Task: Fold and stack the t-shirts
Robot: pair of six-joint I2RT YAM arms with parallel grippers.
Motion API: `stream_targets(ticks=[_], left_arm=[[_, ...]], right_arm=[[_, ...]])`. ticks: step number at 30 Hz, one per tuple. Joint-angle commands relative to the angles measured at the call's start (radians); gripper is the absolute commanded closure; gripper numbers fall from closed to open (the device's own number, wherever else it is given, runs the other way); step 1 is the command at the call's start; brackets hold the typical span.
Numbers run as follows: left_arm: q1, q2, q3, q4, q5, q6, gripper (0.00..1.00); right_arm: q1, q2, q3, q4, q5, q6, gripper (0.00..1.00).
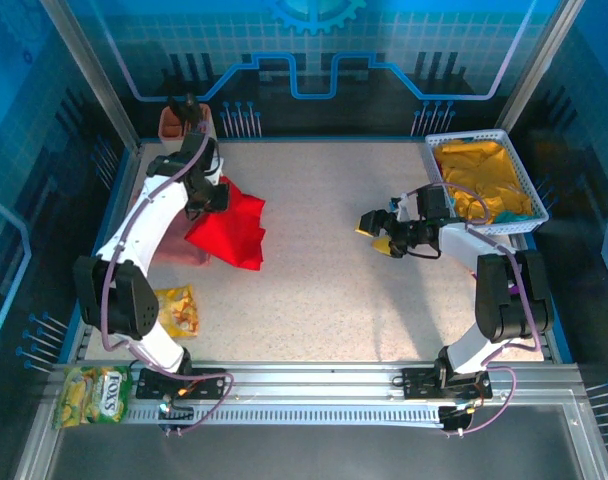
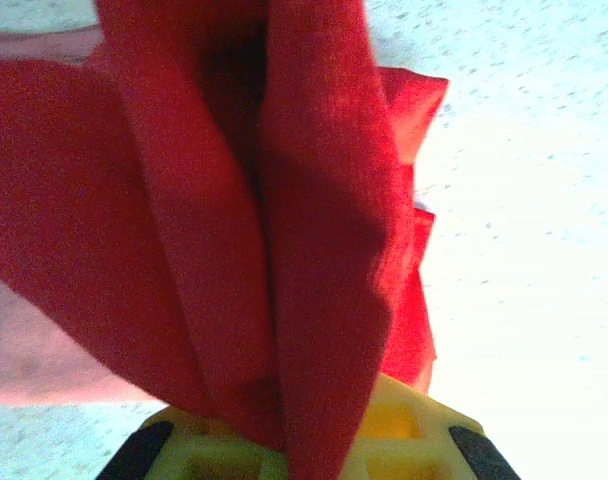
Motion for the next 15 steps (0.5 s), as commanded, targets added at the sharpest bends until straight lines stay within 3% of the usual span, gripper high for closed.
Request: stream_targets(ticks=[1,15], left_arm=[[0.026,-0.036,0.065,-0.095,-0.043,0.091,1.00],[0.096,-0.030,0.253,-0.206,-0.090,0.166,1.00]], right_arm=[[-0.007,-0.006,-0.011,-0.024,-0.028,-0.005,0.10],[0.024,0.015,0.028,-0.059,-0.012,-0.003,0.10]])
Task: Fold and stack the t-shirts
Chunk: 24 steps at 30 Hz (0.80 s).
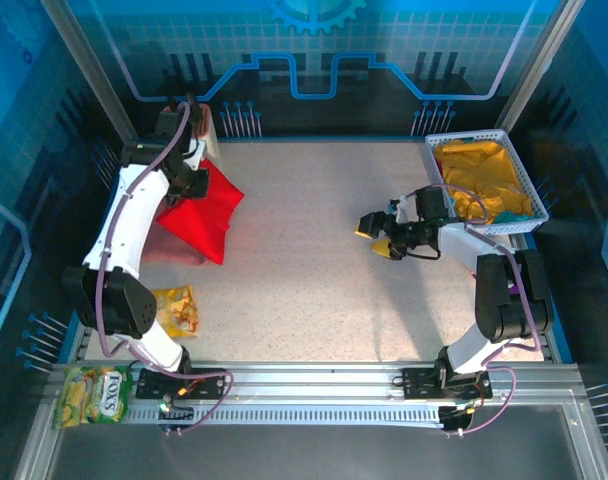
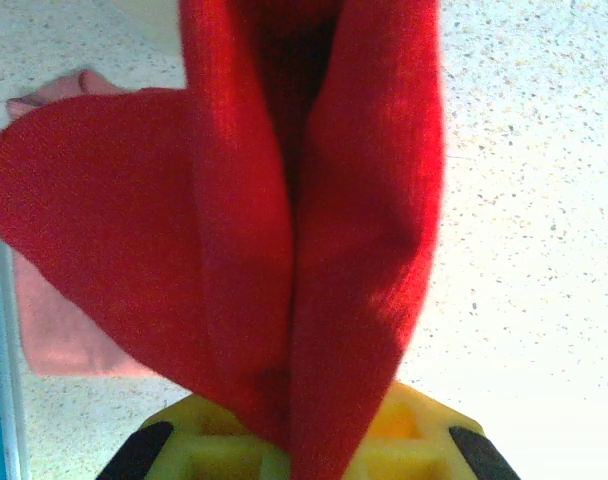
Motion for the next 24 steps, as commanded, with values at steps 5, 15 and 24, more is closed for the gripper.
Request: stream_targets(ticks=[5,15,24], left_arm=[[0.045,-0.024,0.052,-0.055,-0.021,0.047,1.00],[0.093,-0.020,0.051,-0.039,-0.037,0.077,1.00],[0.178,-0.004,0.012,0.078,-0.066,0.125,1.00]], right_arm=[[0.028,0.030,0.031,-0.025,-0.006,0.004,0.10],[0.050,0.050,0.056,-0.040,0.001,0.005,0.11],[0.100,0.093,0.063,-0.028,0.004,0.012,0.11]])
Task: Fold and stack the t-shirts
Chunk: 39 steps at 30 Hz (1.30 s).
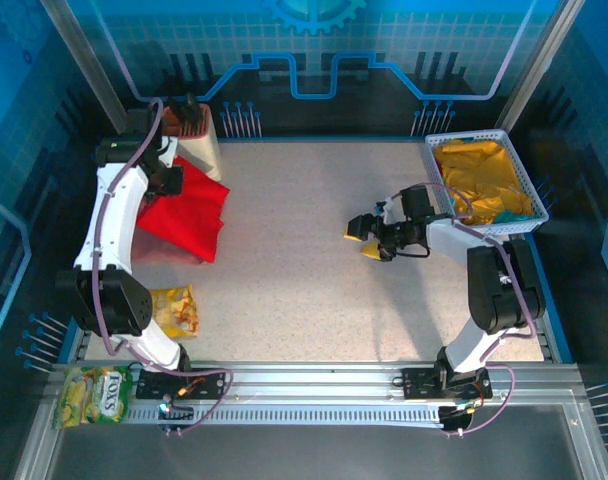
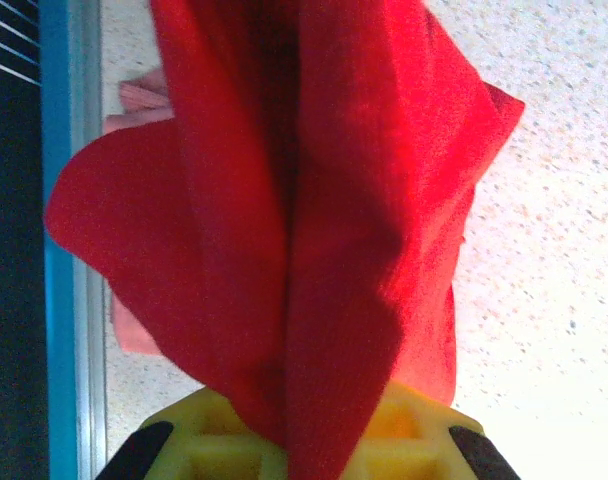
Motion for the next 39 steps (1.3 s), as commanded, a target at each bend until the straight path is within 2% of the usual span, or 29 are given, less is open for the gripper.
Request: stream_targets(ticks=[1,15,31,35,36,37,38,39], left_arm=[[0.036,0.003,-0.002,0.075,-0.038,0.051,1.00],[0.083,0.053,-0.192,0.321,-0.023,0.073,1.00],[0.150,0.157,-0.196,0.348,-0.049,0.030,1.00],[0.163,0.211,-0.166,0.318,-0.087,0.006,0.96],[0.164,0.224,-0.156,0.306,-0.110,-0.005,0.92],[0.169,0.239,-0.143,0.287,-0.137,-0.019,0.80],[0.175,0.253,-0.133,0.277,-0.179,-0.044,0.37],[0.181,0.263,-0.131,0.281,-0.216,-0.062,0.03]], right_arm=[[0.026,0.025,0.018,-0.010,0.000,0.008,0.11],[0.047,0.061,0.032,-0.002,-0.010,0.006,0.11],[0.056,0.081,0.034,0.004,-0.021,0.004,0.11],[0.059,0.079,0.029,0.009,-0.025,0.003,0.11],[0.058,0.075,0.028,0.007,-0.025,0.001,0.11],[0.058,0.075,0.028,0.002,-0.023,-0.003,0.11],[0.058,0.072,0.025,0.001,-0.020,-0.005,0.11],[0.058,0.070,0.024,-0.001,-0.018,-0.007,0.11]])
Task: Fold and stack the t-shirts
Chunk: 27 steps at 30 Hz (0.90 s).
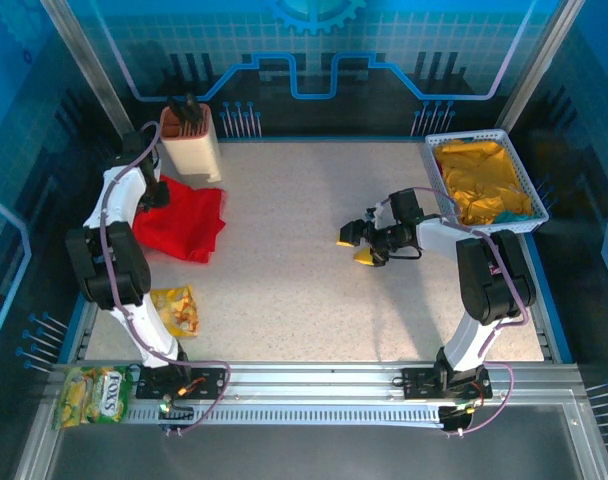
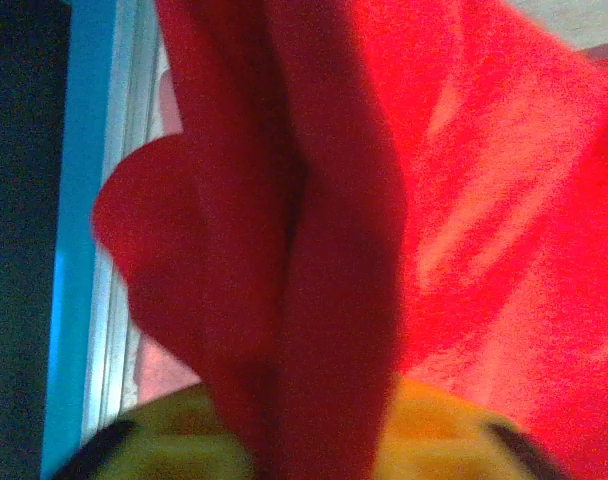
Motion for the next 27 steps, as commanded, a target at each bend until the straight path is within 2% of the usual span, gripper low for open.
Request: stream_targets(ticks=[1,6,10,12,17,20,22,24,27], left_arm=[[0.032,0.035,0.042,-0.019,-0.142,-0.081,0.01],[0.039,-0.010,0.027,0.014,-0.069,-0.115,0.01],[0.011,-0.107,-0.030,0.055,-0.045,-0.126,0.01],[-0.019,-0.166,-0.057,0.058,-0.028,-0.129,0.01],[-0.119,-0.391,-0.251,0.199,0.108,-0.152,0.01],[-0.134,-0.535,-0.412,0.342,0.253,-0.209,0.01],[-0.143,-0.634,-0.563,0.499,0.312,-0.224,0.01],[-0.152,-0.713,-0.692,0.631,0.324,-0.248,0.01],[-0.155,-0.755,-0.811,0.720,0.358,-0.273,0.01]], right_arm=[[0.014,0.000,0.009,-0.010,-0.017,-0.015,0.11],[0.013,-0.016,-0.002,-0.007,-0.014,-0.018,0.11],[0.013,-0.030,-0.002,-0.016,-0.007,-0.028,0.11],[0.013,-0.057,0.008,-0.055,0.039,-0.059,0.09],[0.013,-0.156,0.067,-0.226,0.253,-0.194,0.03],[0.012,-0.238,0.086,-0.287,0.410,-0.258,0.00],[0.008,-0.301,0.077,-0.298,0.512,-0.293,0.00],[0.006,-0.362,0.054,-0.283,0.605,-0.322,0.00],[0.003,-0.441,-0.015,-0.215,0.754,-0.369,0.00]])
